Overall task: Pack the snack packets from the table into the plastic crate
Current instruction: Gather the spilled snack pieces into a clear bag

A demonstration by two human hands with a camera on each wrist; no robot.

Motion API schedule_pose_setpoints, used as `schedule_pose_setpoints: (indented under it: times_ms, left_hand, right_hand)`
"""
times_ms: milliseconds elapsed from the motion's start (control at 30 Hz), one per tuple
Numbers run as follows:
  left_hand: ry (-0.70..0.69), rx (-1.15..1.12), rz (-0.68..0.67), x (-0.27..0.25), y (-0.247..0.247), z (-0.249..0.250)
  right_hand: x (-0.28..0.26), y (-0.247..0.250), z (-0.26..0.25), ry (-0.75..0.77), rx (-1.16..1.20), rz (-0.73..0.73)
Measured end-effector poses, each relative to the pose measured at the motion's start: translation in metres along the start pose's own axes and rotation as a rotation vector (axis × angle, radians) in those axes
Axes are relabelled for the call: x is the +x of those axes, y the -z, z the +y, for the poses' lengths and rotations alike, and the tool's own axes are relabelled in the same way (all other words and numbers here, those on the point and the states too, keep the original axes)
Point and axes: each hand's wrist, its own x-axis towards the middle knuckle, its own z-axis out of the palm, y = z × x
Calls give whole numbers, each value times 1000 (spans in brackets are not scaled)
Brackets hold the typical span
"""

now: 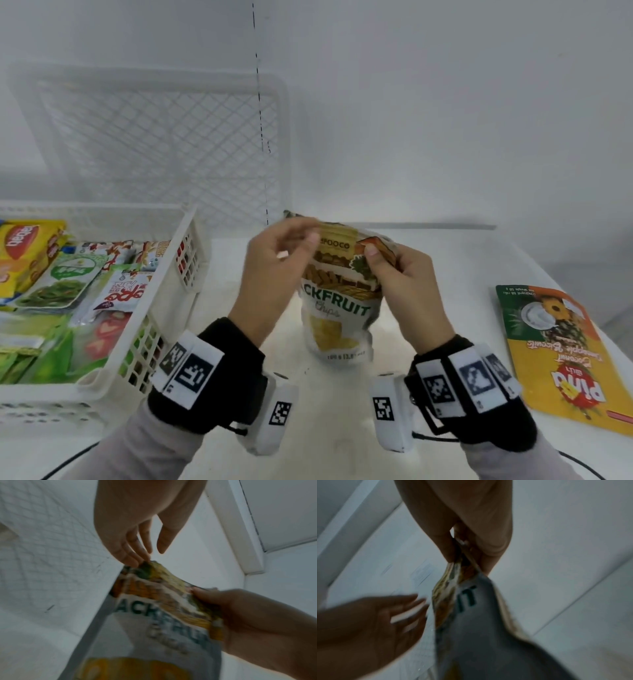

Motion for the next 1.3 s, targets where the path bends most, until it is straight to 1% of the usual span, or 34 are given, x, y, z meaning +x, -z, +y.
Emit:
schedule_pose_setpoints:
  times_ms: [33, 67, 100, 167, 233, 300, 367, 434, 567, 667, 734, 834, 901, 1034, 1134, 1201, 1234, 1301]
  left_hand:
    - [7, 43, 107, 5, 6, -5]
    - [57, 50, 165, 10, 12, -11]
    - [142, 23, 155, 14, 18, -16]
    - [339, -130, -3, 18, 22, -24]
    - [453, -290, -151, 13, 20, -29]
    - [530, -361, -210, 7, 15, -34]
    - [568, -383, -211, 5, 10, -38]
    - [592, -383, -181, 5, 7, -41]
    - [658, -335, -98, 7, 2, -44]
    - [724, -352, -111, 7, 3, -45]
    - [727, -338, -116, 8, 2, -45]
    - [714, -312, -57, 10, -4, -43]
    - [726, -304, -33, 11, -8, -42]
    - [765, -323, -61, 11, -15, -38]
    - [778, -335, -101, 14, -27, -37]
    - [784, -324, -94, 17, -37, -37]
    - [791, -317, -85, 19, -41, -37]
    - [814, -313, -78, 22, -48, -37]
  right_hand:
    - [2, 6, 1, -40, 60, -33]
    - [4, 11, 2, -81, 121, -68]
    - [7, 17, 3, -127, 185, -104]
    - [11, 26, 10, -225, 286, -187]
    - [12, 30, 18, -327, 311, -267]
    - [10, 29, 27, -414, 311, -328]
    - [10, 28, 35, -456, 309, -358]
    - [10, 26, 40, -469, 325, -348]
    - [14, 23, 47, -445, 330, -289]
    - [17, 21, 50, -451, 328, -290]
    - [20, 21, 51, -469, 339, -294]
    - [22, 22, 52, -497, 354, -292]
    - [21, 23, 52, -488, 344, -289]
    - [17, 31, 48, -419, 294, -293]
    - [14, 51, 45, -374, 220, -289]
    - [14, 76, 46, -347, 115, -232]
    - [15, 93, 47, -335, 38, -163]
    - [17, 136, 54, -320, -167, 42]
